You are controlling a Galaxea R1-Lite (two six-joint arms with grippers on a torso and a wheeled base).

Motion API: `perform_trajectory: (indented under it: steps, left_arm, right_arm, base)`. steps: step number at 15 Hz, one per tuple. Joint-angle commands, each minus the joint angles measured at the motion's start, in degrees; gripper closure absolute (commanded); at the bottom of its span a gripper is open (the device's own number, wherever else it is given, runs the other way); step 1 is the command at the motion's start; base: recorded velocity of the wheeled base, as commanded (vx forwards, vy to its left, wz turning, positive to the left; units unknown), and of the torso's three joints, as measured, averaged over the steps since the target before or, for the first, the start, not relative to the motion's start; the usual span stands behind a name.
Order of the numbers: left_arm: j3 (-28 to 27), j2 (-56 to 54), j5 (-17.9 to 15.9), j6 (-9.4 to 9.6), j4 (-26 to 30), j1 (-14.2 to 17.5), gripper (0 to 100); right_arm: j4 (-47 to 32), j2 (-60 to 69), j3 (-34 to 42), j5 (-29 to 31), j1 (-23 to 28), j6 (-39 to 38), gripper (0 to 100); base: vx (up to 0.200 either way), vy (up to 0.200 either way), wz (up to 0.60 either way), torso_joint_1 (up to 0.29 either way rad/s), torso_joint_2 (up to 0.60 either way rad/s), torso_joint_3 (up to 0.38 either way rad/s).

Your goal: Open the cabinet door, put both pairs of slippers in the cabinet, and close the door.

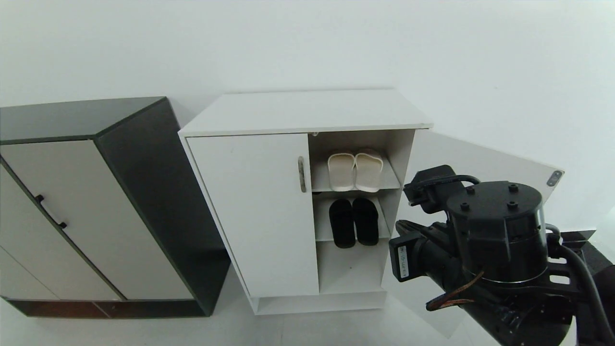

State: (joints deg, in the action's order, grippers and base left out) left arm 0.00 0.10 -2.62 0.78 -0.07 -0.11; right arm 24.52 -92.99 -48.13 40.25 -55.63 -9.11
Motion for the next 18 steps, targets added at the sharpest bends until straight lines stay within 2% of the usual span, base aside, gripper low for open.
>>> perform_trajectory:
  steps: [1, 15, 18]
  left_arm:
    - [0.0, -0.01, -0.02, 0.01, -0.01, 0.02, 100]
    - [0.0, -0.01, -0.02, 0.01, -0.01, -0.07, 100]
    - [0.0, -0.01, -0.02, 0.01, -0.01, -0.07, 100]
  right_arm:
    - [0.01, 0.09, -0.04, 0.0, -0.01, 0.32, 100]
    - [0.01, 0.18, 0.49, -0.09, 0.52, 0.58, 100]
    - [0.01, -0.53, 0.58, -0.26, 0.78, 0.67, 100]
  base:
    - [0.0, 0.0, 0.0, 0.183, -0.48, -0.31]
    - [0.0, 0.0, 0.0, 0.225, -0.54, -0.319]
    - [0.0, 0.0, 0.0, 0.12, -0.24, -0.133]
